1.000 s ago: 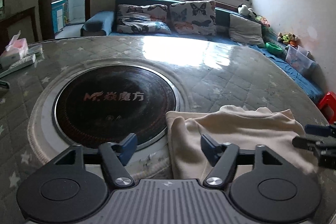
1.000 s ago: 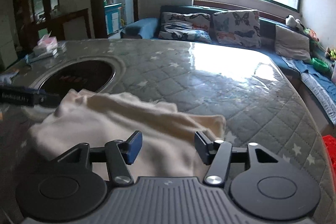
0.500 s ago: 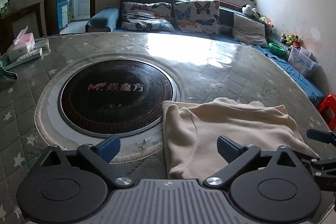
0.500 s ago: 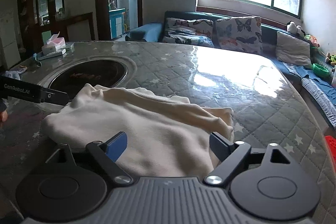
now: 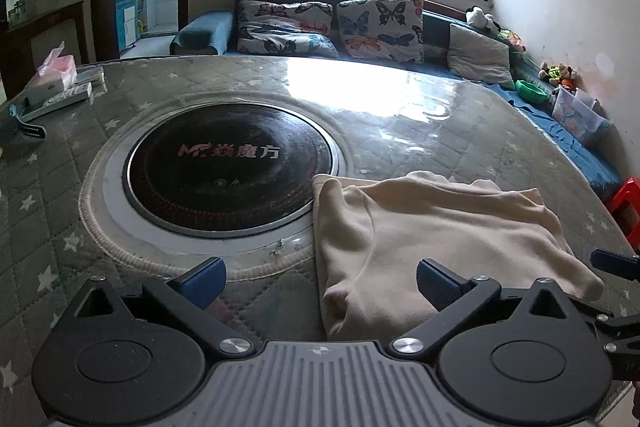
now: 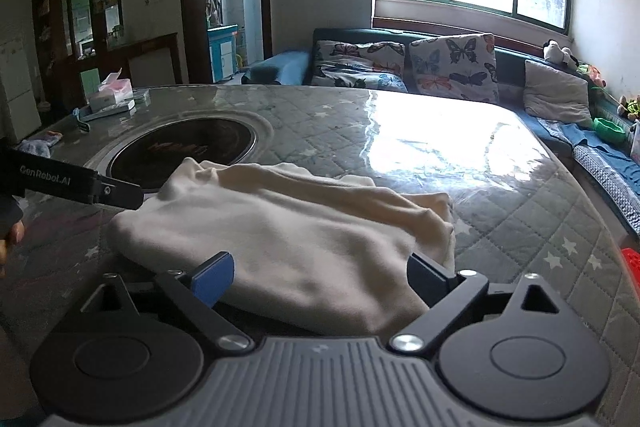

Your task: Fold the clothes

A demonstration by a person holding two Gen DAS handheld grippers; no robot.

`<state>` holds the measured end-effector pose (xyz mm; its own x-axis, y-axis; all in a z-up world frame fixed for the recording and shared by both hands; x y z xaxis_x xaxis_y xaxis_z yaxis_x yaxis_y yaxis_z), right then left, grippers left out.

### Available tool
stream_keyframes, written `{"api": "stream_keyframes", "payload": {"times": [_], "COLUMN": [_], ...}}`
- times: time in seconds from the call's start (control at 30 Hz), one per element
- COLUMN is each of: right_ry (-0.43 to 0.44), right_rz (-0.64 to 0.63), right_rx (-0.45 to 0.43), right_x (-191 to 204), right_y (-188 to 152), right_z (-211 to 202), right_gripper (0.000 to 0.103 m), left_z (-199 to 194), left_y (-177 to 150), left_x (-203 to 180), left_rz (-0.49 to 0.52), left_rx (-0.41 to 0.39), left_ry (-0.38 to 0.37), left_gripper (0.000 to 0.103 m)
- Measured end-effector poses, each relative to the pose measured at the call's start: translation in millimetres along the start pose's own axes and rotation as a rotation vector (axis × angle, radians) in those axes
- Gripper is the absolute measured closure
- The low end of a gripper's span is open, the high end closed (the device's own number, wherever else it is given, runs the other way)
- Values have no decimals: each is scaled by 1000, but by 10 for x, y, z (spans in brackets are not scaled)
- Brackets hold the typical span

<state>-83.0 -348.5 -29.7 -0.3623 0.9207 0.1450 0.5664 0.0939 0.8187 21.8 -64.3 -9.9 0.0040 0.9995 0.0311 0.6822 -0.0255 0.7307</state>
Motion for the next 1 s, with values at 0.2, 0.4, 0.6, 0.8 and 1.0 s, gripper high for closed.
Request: {"api": "stream_keyframes", "payload": {"times": [0.2, 0.4, 0.6, 0.8, 1.0], "right_ry": [-1, -13, -21, -22, -34], "right_rz": [-9, -14, -20, -39, -70], "right_rx": [-25, -49, -84, -112, -122], "right_x": [81, 136, 203, 307, 395], "right_y": [-11, -62, -75, -78, -63], "right_z": [-123, -268, -441, -568, -646], "right_gripper": [7, 5, 5, 4, 4], "left_z": [-124, -285, -442, -552, -606], "left_y": [-58, -135, -187, -215, -269], "left_x": [32, 24, 21, 60, 84], "left_rz": [-5, 2, 3, -14, -18], "left_rx": [-14, -38, -68, -97, -110], "left_ry": [6, 5, -3, -10, -20], "left_gripper": [0, 0, 0, 0, 0]}}
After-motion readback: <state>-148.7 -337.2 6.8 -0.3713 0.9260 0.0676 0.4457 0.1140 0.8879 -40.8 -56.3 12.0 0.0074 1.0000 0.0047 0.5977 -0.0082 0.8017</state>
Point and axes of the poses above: each gripper's, at about its wrist camera, not at the fingertips, and z roughly the way its jaws point, x to its left, y to its top, the point moved 10 cm from there along z, roughly the way its jaws point, and after that the axes turned 13 degrees about y, right-handed, at the moved point
